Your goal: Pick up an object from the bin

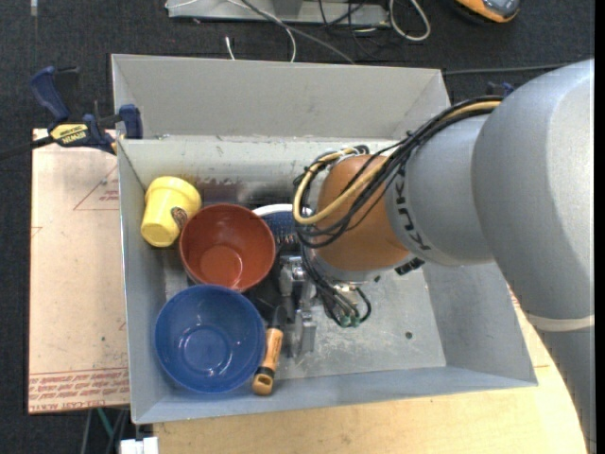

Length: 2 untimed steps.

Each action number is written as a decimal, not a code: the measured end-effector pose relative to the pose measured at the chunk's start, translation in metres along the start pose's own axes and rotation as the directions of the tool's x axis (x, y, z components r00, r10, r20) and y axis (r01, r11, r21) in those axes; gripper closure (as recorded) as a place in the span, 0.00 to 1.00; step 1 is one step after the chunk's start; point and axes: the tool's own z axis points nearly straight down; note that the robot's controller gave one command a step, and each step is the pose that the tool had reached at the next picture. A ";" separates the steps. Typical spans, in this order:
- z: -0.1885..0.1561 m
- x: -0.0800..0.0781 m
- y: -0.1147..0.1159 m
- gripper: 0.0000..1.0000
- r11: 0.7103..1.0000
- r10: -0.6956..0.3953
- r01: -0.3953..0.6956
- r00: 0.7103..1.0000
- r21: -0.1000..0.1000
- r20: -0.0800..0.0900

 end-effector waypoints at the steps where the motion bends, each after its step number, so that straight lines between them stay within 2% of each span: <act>1: -0.026 -0.012 -0.017 0.00 0.999 -0.039 0.039 0.999 -0.003 0.001; 2: -0.006 -0.020 0.062 0.00 0.951 -0.309 0.309 0.951 0.006 -0.010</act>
Offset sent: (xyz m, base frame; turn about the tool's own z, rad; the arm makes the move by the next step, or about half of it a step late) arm 0.0164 0.0949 -0.0004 -0.3661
